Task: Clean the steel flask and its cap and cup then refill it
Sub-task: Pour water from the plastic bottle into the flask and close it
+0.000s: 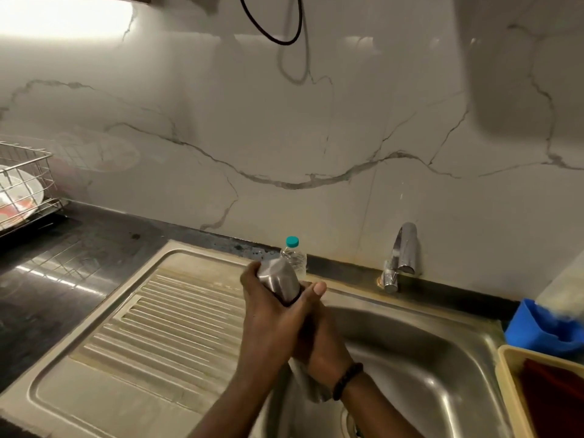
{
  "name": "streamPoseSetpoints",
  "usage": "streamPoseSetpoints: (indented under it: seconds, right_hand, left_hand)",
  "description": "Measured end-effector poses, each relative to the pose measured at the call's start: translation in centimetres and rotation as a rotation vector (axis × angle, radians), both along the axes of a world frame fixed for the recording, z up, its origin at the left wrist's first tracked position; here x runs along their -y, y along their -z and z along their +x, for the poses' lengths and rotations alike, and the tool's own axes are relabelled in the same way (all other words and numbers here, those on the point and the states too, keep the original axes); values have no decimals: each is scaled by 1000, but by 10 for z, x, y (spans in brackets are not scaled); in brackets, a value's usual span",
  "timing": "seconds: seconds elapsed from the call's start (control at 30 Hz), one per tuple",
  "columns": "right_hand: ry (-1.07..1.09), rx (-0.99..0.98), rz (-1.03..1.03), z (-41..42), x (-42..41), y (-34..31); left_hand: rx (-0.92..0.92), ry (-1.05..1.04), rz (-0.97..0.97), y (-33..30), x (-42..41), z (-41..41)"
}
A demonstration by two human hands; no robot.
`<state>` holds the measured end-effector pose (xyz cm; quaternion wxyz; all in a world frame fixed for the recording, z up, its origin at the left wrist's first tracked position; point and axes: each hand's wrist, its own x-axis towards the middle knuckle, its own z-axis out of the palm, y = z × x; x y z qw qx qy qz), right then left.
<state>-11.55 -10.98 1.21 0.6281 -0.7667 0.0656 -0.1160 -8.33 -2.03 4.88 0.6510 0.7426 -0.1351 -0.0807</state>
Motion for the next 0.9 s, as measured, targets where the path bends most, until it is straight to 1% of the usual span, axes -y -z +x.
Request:
streamPoseSetpoints:
  seconds: [0.03,0.07,0.1,0.13,0.17,0.2,0.27,0.3,0.33,0.37,0.4,0.43,0.5,0.53,0.57,0.6,0.63,0.67,0.7,0.73,0.8,0.9]
  right_hand:
    - [11,-4,91,-2,-5,-3]
    - [-17,52,161,-7,-5,0]
    - [-27,74,171,-7,-5,2]
    - [-21,69,100,-6,-3,0]
    - [-46,83,-10,-8,0,1]
    - [-70,96,-196,-5,5,-3]
    - [-162,32,-273,0,24,1]
    - [-209,-16,-236,-1,28,-7]
    - [-223,-20,-234,1,31,-8]
    - [-185,14,-249,4,31,-9]
    - [-143,34,-283,4,31,-9]
    - [-111,22,-228,3,31,-9]
    - [30,55,-252,2,28,-11]
    - [55,71,-252,0,26,-8]
    - [32,38,-305,-1,20,-9]
    - [32,63,-310,-4,19,-12]
    - [59,56,-247,-3,16,-14]
    - [39,88,-234,-3,14,-14]
    - [2,113,-294,-8,13,-12]
    - [1,131,-334,-6,11,-11]
    - [-53,33,-366,-1,21,-13]
    - [-176,-21,-235,1,29,-18]
  left_hand:
    - [-14,-92,-41,-3,5,-2]
    - [-23,-172,-95,-6,7,-2]
    - [-12,-210,-142,-7,6,2]
    - [21,-196,-157,-9,3,6]
    - [68,-125,-156,-7,-1,11]
    - [104,-9,-171,-7,-5,17]
    - [117,301,-241,-9,-15,33]
    - [100,433,-268,-12,-20,41]
    - [76,532,-274,-13,-24,50]
    - [68,579,-258,-15,-26,56]
    - [84,563,-228,-17,-28,59]
    - [111,491,-195,-16,-27,59]
    - [138,272,-155,-14,-18,46]
    - [143,162,-147,-14,-10,33]
    - [139,50,-147,-14,-1,20]
    - [128,-60,-162,-15,7,9]
    - [113,-152,-184,-13,12,3]
    - [109,-201,-203,-13,14,2]
    - [113,-194,-209,-13,12,6]
    - [122,-131,-215,-12,8,12]
    - [135,56,-267,-11,-1,23]
    - [142,292,-357,-13,-10,32]
